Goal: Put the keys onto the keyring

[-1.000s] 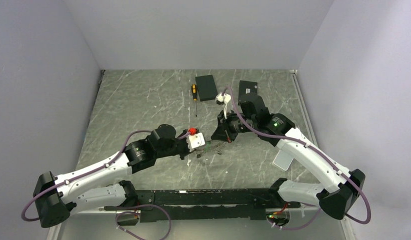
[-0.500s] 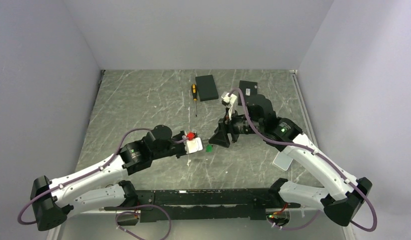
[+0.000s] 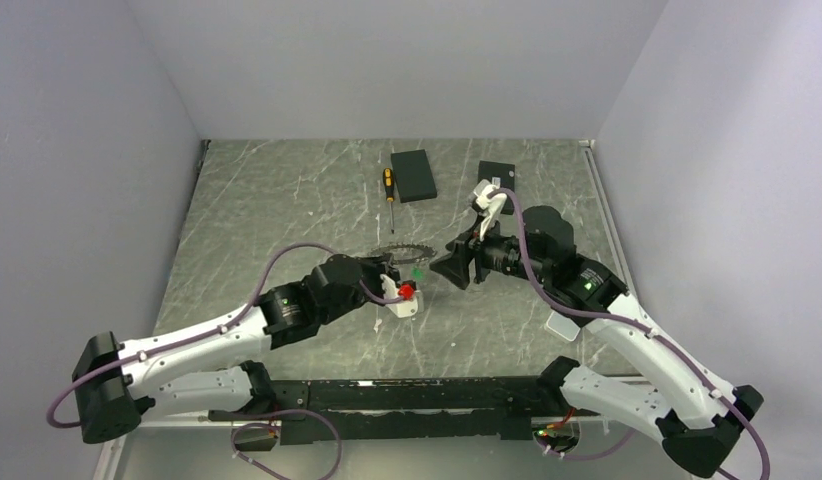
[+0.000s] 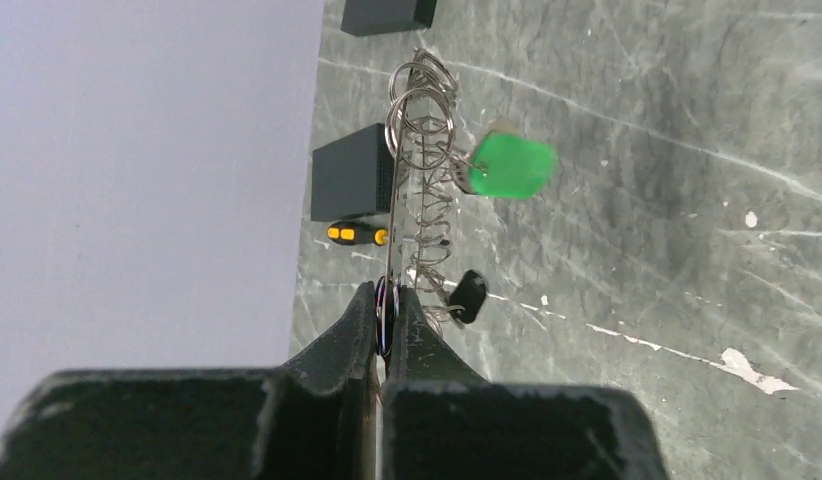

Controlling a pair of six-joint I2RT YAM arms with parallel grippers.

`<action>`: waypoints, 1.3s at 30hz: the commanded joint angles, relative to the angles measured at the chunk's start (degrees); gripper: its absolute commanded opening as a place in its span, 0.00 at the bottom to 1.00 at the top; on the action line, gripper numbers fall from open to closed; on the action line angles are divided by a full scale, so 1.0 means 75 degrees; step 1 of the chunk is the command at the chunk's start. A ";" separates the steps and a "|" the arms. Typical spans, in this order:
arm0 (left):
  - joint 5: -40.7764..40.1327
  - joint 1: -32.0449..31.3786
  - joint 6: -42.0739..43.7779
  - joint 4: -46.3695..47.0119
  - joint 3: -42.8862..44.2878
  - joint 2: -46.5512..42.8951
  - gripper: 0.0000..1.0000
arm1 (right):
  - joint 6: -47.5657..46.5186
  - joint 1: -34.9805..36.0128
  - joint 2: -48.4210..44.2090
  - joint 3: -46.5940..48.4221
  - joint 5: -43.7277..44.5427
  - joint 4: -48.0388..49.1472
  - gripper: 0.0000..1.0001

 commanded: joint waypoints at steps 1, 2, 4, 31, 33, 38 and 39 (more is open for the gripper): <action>-0.0821 -0.0025 0.0411 0.0904 0.0209 0.0231 0.00 | 0.0389 0.0022 -0.0285 -0.0369 0.2162 0.0759 0.61; -0.1145 -0.0024 0.0447 0.1045 0.0167 0.0390 0.00 | 0.0472 0.0019 -0.0303 -0.0448 0.2574 0.0773 0.61; -0.1889 0.0048 0.0609 0.1499 0.0020 0.0779 0.00 | 0.0570 0.0018 -0.0296 -0.0521 0.3202 0.0710 0.61; -0.1423 0.0372 -0.2058 0.0754 -0.0037 0.3496 0.61 | 0.1122 0.0005 -0.0132 -0.0949 0.4683 0.0729 0.63; -0.1347 0.0250 -0.1910 0.0812 -0.0184 0.3288 0.76 | 0.1139 0.0007 -0.0126 -0.0935 0.4706 0.0722 0.64; -0.1369 -0.0072 -0.1816 0.0019 0.0067 0.2816 0.86 | 0.1182 0.0005 -0.0196 -0.0994 0.4757 0.0818 0.66; -0.1393 -0.0147 -0.1850 -0.0296 0.0216 0.2699 0.90 | 0.1180 0.0002 -0.0188 -0.0980 0.4756 0.0815 0.67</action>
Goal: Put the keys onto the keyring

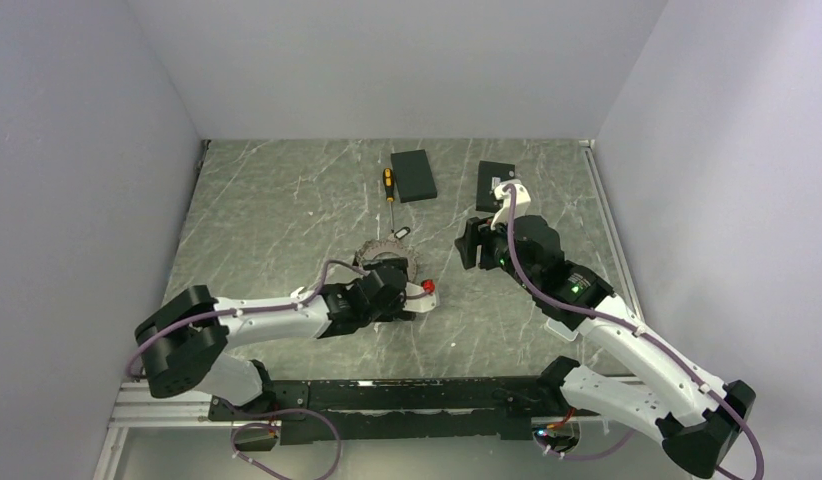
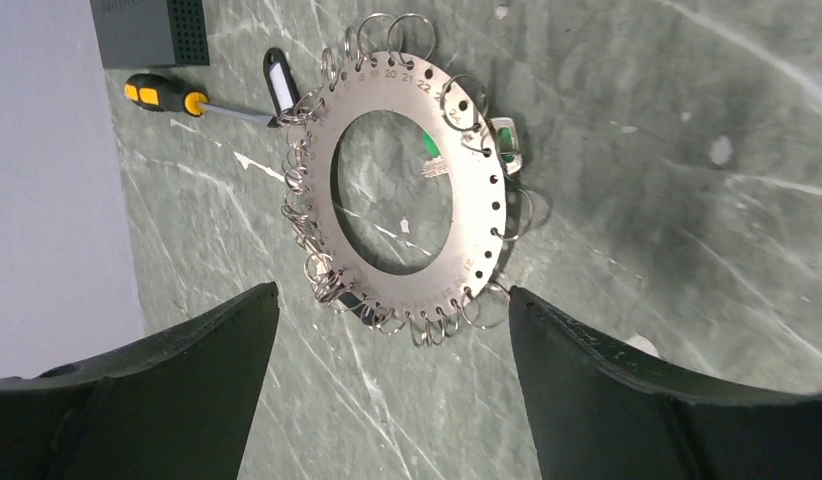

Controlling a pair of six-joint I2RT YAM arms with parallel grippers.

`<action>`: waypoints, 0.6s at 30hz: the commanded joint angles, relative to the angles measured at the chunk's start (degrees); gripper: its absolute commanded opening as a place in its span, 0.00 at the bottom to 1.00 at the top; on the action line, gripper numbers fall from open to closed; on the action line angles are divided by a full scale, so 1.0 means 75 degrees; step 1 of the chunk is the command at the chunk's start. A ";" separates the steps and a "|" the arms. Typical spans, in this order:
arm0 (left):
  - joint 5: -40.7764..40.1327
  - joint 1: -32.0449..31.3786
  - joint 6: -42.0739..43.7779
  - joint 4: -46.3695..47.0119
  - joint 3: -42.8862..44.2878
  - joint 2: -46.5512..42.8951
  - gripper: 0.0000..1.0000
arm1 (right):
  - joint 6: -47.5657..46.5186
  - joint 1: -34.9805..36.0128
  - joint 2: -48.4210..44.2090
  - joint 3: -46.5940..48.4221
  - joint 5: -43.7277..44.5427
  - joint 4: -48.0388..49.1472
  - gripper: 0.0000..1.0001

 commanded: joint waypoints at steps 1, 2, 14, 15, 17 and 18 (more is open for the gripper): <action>0.0138 -0.0321 -0.0156 -0.1097 0.0578 -0.0692 0.93 | 0.0074 0.0006 -0.0073 0.0032 0.0175 0.0397 0.67; 0.0099 -0.0365 -0.0250 -0.1359 0.0722 -0.0842 0.99 | 0.0063 0.0007 -0.0052 0.0048 0.0184 0.0396 0.68; -0.2929 -0.0389 -0.2481 -0.3064 0.2091 -0.3400 0.99 | 0.0186 0.0008 -0.0735 -0.0565 0.0462 0.1623 1.00; -0.3109 -0.0379 -0.2601 -0.3032 0.2059 -0.3643 0.99 | 0.0282 0.0006 -0.0774 -0.0643 0.0452 0.1752 1.00; -0.3138 -0.0378 -0.2723 -0.3020 0.1866 -0.4152 1.00 | 0.0481 0.0005 -0.0839 -0.0767 0.0383 0.1710 1.00; -0.3170 -0.0378 -0.2687 -0.2938 0.1658 -0.4430 0.99 | 0.0607 0.0007 -0.0844 -0.0818 0.0369 0.2161 1.00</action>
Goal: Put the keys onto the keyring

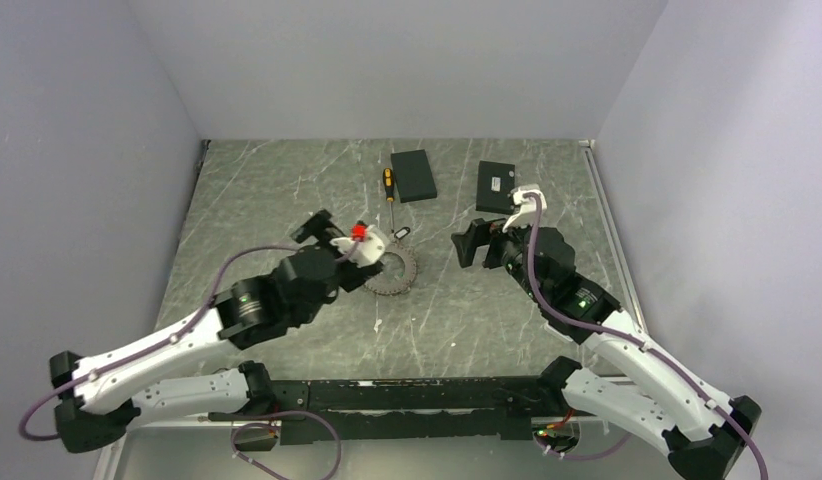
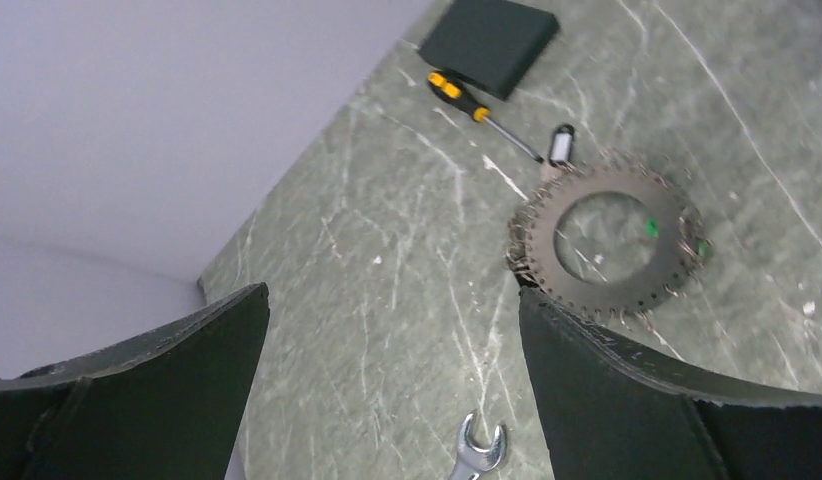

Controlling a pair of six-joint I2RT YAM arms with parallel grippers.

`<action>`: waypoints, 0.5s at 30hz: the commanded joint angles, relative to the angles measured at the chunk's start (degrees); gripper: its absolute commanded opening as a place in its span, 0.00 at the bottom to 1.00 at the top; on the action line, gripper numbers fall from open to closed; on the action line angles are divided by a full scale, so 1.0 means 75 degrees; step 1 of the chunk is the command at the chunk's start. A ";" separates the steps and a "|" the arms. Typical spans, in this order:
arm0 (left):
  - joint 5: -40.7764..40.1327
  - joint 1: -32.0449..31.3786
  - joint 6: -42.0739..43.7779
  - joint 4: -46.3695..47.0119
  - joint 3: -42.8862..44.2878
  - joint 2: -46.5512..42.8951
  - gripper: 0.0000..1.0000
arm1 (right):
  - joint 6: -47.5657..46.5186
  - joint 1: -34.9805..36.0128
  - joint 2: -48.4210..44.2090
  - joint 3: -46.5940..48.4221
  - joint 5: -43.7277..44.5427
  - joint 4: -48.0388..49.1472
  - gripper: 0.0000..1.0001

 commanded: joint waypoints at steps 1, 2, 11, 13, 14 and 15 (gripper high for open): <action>-0.1171 -0.0005 -0.0570 0.0253 -0.0510 -0.1021 1.00 | 0.0507 0.0010 -0.0119 -0.0203 0.0115 0.1224 1.00; -0.1478 0.0004 -0.0399 0.0725 -0.0862 -0.1246 1.00 | 0.0620 0.0013 -0.0088 -0.0208 0.0129 0.1297 1.00; -0.1847 0.0839 -0.0431 0.1187 -0.1361 -0.1900 0.99 | 0.0900 0.0024 0.0429 -0.0080 -0.0154 0.1570 1.00; -0.1419 0.1135 -0.0780 0.0789 -0.1262 -0.1841 0.99 | 0.0924 0.0018 0.0519 -0.0099 -0.0230 0.1687 1.00; -0.1254 0.1290 -0.0910 0.0660 -0.1226 -0.1795 0.99 | 0.0930 0.0019 0.0583 -0.0090 -0.0290 0.1723 1.00; -0.1057 0.1455 -0.1024 0.0570 -0.1199 -0.1734 0.99 | 0.0931 0.0016 0.0637 -0.0090 -0.0340 0.1764 1.00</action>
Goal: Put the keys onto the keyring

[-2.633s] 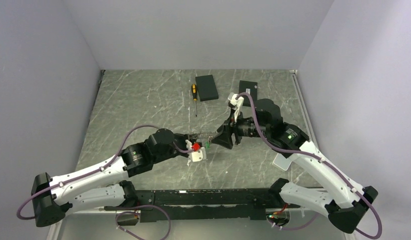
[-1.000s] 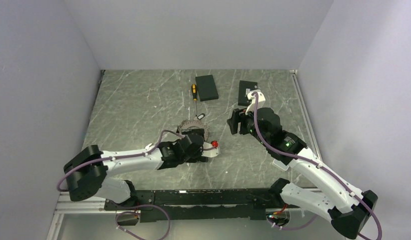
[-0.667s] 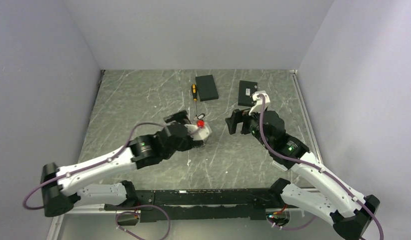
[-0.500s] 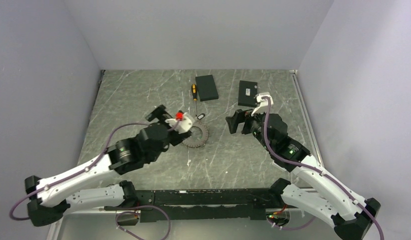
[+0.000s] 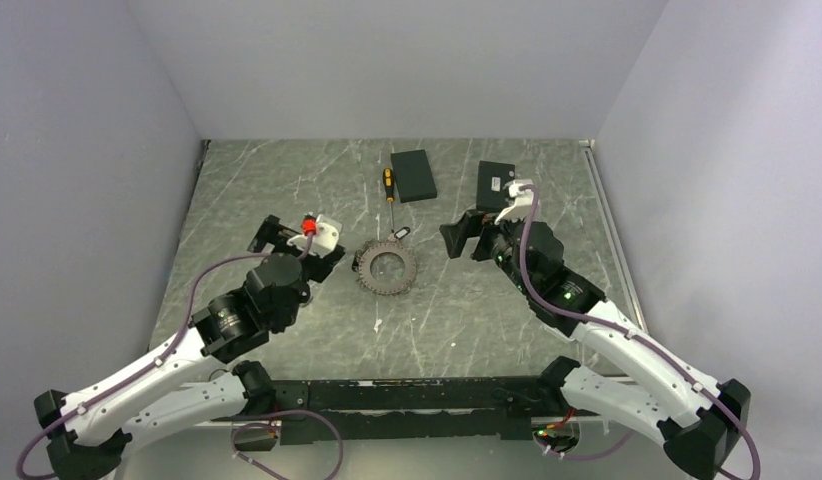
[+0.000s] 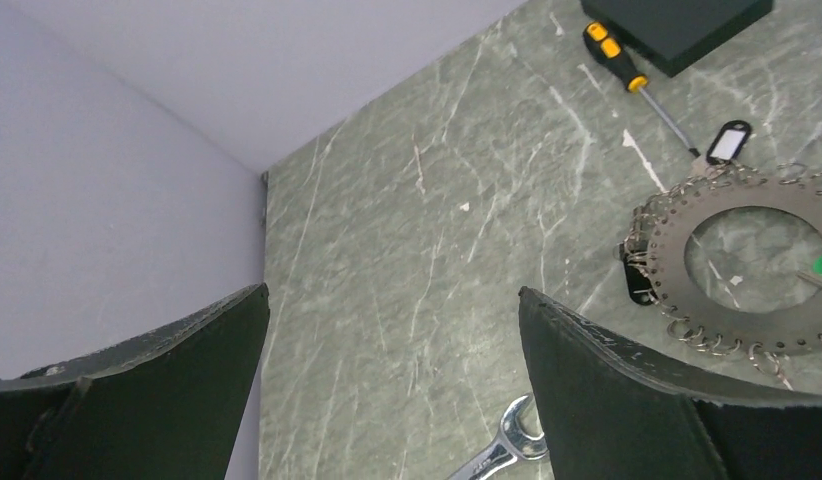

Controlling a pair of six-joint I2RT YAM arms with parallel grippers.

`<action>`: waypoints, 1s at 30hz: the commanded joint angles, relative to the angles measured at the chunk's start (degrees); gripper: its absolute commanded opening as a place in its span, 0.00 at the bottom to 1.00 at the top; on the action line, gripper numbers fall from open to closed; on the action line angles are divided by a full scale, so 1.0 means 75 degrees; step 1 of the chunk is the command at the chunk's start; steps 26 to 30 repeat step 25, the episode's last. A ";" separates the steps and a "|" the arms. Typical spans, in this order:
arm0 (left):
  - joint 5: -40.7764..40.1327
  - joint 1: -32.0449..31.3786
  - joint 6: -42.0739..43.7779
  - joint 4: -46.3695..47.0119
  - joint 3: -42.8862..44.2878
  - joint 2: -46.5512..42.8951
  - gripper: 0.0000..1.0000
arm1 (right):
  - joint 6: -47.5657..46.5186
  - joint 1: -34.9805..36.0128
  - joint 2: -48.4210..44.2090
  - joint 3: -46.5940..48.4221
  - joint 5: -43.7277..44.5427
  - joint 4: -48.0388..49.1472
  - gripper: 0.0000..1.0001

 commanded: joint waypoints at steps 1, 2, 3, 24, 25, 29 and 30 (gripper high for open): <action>0.0686 0.0599 -0.0702 -0.0313 0.0243 0.0094 0.99 | 0.0148 0.0011 0.0178 0.0109 -0.0258 0.0671 1.00; 0.0852 0.0706 -0.0749 -0.0384 0.0271 0.0163 0.99 | 0.0160 0.0012 0.0250 0.0134 -0.0285 0.0686 1.00; 0.0930 0.0751 -0.0761 -0.0421 0.0297 0.0248 0.99 | 0.0160 0.0015 0.0304 0.0147 -0.0300 0.0691 1.00; 0.1233 0.0944 -0.0854 -0.0469 0.0373 0.1068 0.99 | -0.0004 0.0050 0.0933 0.0580 -0.0131 0.0538 1.00; 0.1243 0.0936 -0.0851 -0.0524 0.0399 0.1100 0.99 | -0.0014 0.0051 0.0968 0.0618 -0.0158 0.0489 1.00; 0.1243 0.0936 -0.0851 -0.0524 0.0399 0.1100 0.99 | -0.0014 0.0051 0.0968 0.0618 -0.0158 0.0489 1.00; 0.1243 0.0936 -0.0851 -0.0524 0.0399 0.1100 0.99 | -0.0014 0.0051 0.0968 0.0618 -0.0158 0.0489 1.00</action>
